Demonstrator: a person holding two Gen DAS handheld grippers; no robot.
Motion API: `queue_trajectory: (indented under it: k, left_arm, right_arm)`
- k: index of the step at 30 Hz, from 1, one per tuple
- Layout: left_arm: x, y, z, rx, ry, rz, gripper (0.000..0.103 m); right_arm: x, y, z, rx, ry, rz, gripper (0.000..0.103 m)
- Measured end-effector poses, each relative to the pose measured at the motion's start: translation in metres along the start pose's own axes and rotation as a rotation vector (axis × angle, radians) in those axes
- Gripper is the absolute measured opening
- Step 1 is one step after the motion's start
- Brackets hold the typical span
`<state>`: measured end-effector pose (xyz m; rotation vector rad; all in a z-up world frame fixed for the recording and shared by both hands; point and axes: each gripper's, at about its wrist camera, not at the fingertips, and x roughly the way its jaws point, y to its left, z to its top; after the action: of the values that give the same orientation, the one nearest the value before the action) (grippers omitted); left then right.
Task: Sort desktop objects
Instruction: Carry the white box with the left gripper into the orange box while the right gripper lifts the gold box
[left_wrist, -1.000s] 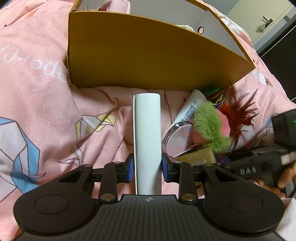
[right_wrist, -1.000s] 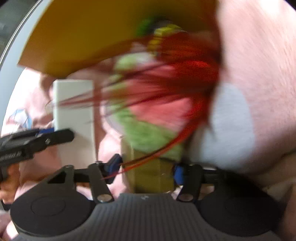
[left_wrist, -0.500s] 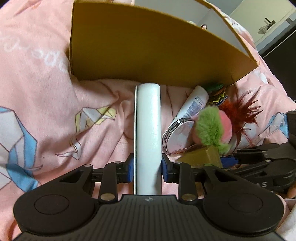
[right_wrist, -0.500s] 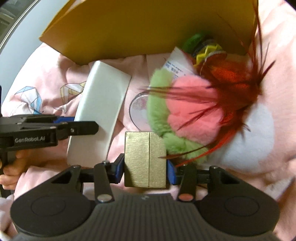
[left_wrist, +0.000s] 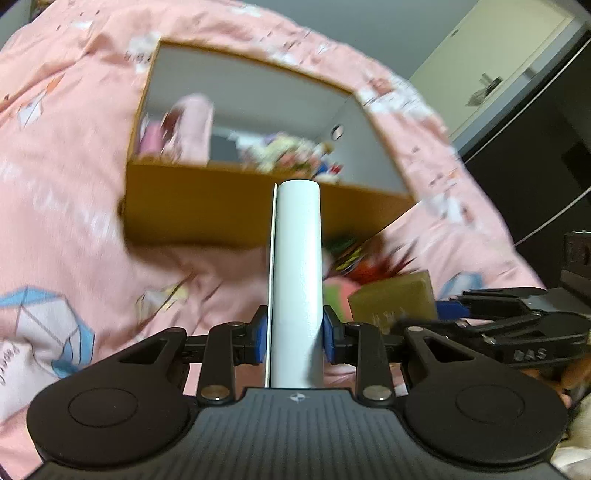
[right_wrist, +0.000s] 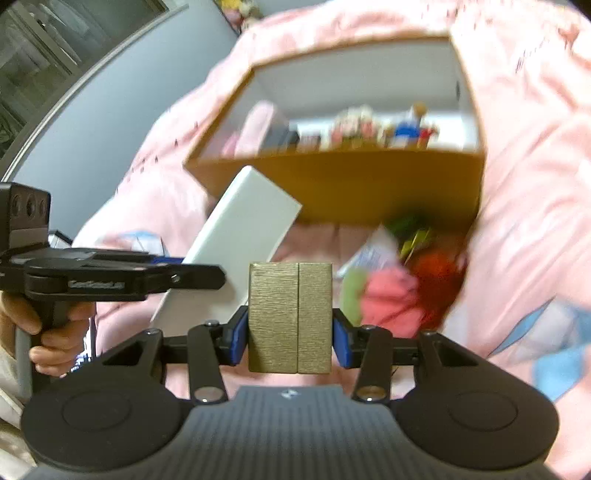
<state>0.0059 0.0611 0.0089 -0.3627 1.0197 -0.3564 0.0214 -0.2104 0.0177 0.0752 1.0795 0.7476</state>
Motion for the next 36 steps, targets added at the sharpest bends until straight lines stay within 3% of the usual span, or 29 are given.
queue_trajectory:
  k: [9, 15, 21, 32, 36]
  left_arm:
    - [-0.022, -0.032, 0.061, 0.015, -0.125, -0.111, 0.033]
    - [0.008, -0.042, 0.112, -0.079, -0.188, -0.146, 0.033]
    - [0.062, -0.047, 0.144, -0.134, -0.142, -0.117, 0.032]
    - [0.150, -0.044, 0.172, -0.264, -0.051, -0.107, 0.033]
    - [0.172, -0.044, 0.172, -0.271, -0.041, -0.065, 0.032]
  right_arm:
    - [-0.047, 0.001, 0.037, -0.053, -0.198, -0.080, 0.048]
    - [-0.057, -0.021, 0.063, -0.031, -0.295, -0.187, 0.048]
    - [-0.053, -0.052, 0.091, 0.006, -0.349, -0.292, 0.048]
    - [-0.041, -0.085, 0.107, 0.038, -0.368, -0.319, 0.048]
    - [-0.038, -0.093, 0.108, 0.038, -0.376, -0.323, 0.048]
